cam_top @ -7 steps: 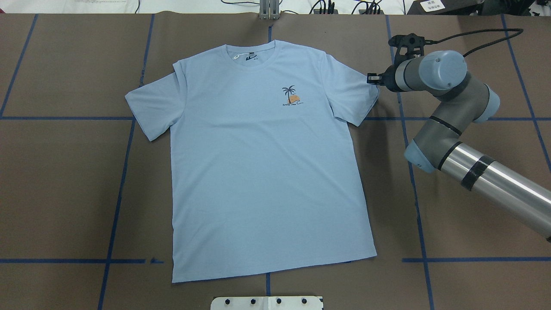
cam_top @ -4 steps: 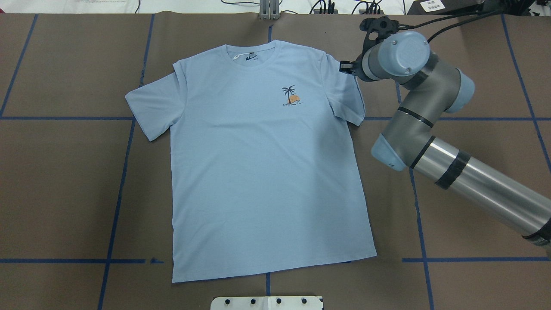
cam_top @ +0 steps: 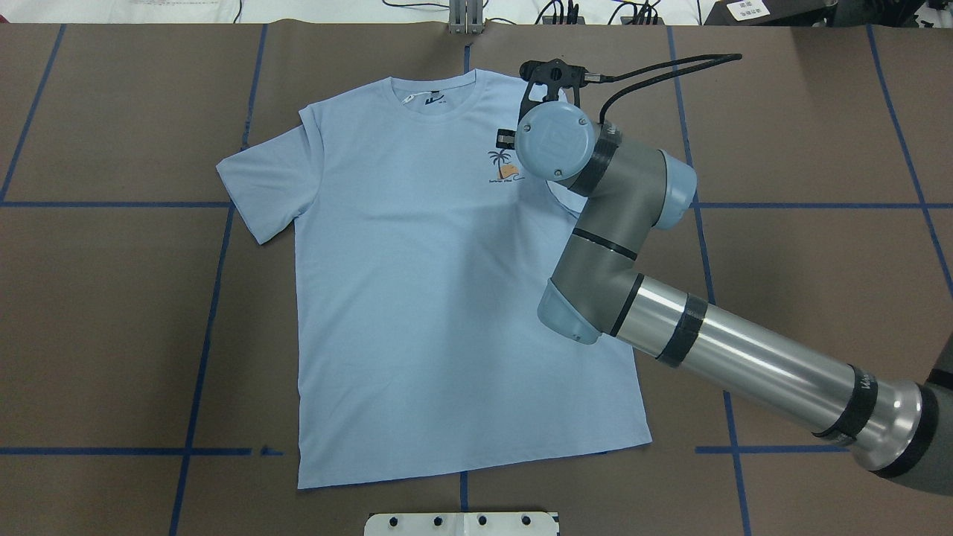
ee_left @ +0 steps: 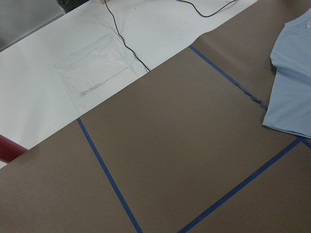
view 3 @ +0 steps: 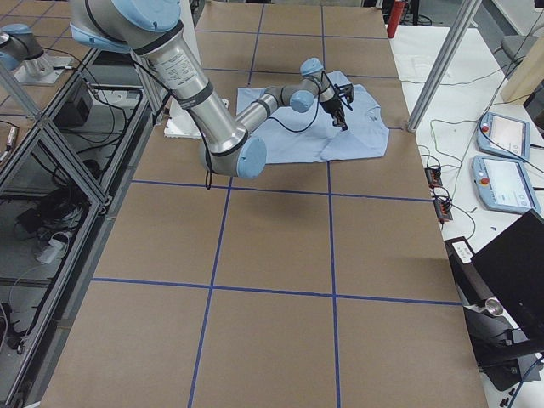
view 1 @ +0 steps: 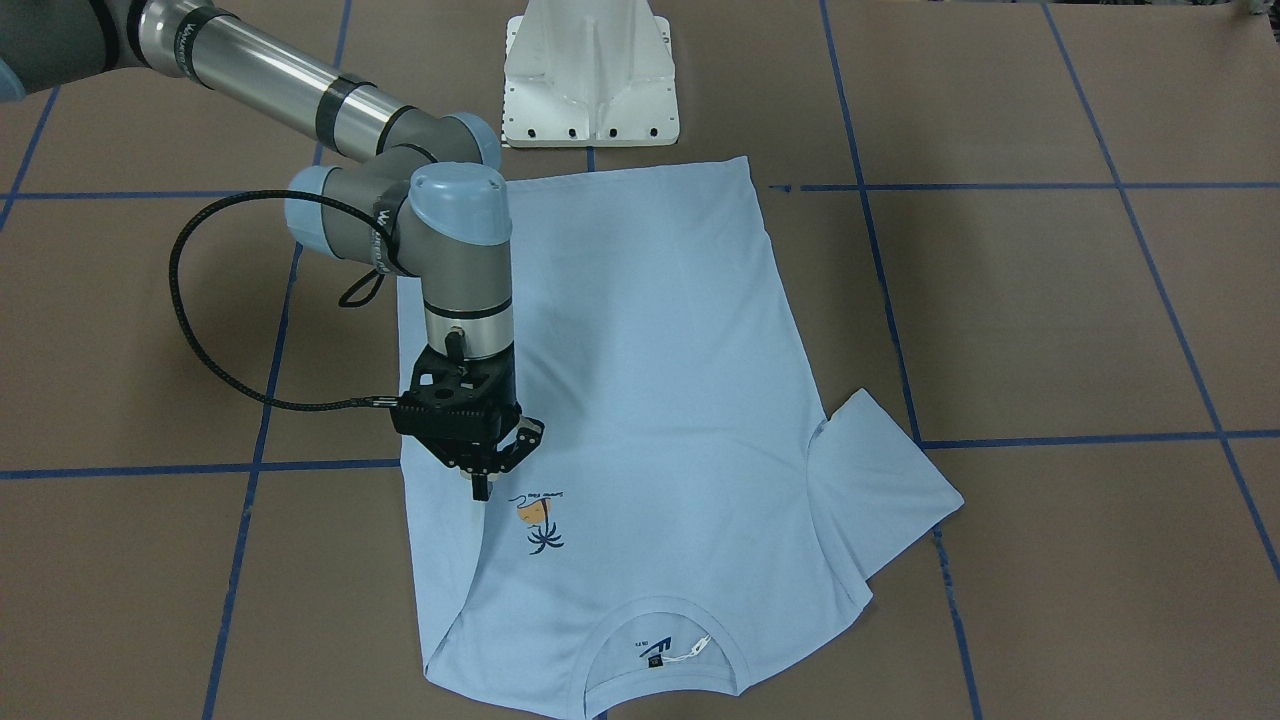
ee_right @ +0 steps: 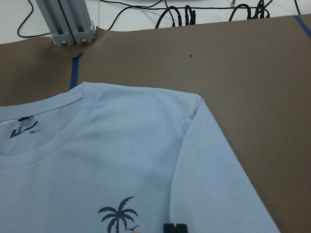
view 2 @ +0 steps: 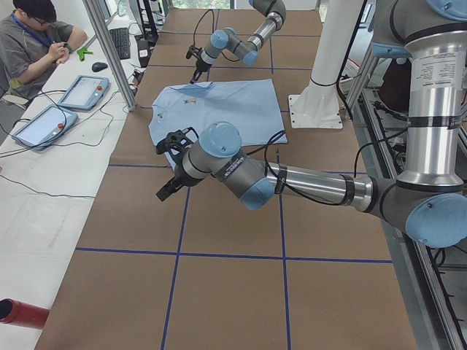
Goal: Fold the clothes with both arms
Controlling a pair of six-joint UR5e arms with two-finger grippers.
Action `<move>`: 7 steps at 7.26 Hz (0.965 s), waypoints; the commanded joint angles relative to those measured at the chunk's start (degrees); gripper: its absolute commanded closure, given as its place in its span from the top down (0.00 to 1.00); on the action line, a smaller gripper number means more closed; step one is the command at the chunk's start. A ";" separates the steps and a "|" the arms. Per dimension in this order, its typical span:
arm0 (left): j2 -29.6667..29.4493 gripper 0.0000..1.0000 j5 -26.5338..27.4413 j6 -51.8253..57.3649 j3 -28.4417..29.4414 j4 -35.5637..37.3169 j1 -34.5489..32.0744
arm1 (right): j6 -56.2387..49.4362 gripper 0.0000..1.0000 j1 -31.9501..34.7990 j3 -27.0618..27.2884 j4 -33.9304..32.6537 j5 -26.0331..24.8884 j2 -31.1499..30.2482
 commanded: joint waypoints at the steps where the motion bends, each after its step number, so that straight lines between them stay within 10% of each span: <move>1: -0.09 1.00 0.00 0.00 0.09 0.00 0.00 | -0.28 0.00 -2.05 -2.15 0.04 -2.39 1.67; 3: -0.09 1.00 0.00 0.00 0.09 0.09 0.00 | -0.89 1.00 -2.50 -2.15 0.21 -2.84 1.75; 7: -4.19 1.00 0.52 -10.84 2.09 -3.78 9.60 | -10.69 1.00 8.54 -1.53 -0.31 14.15 2.99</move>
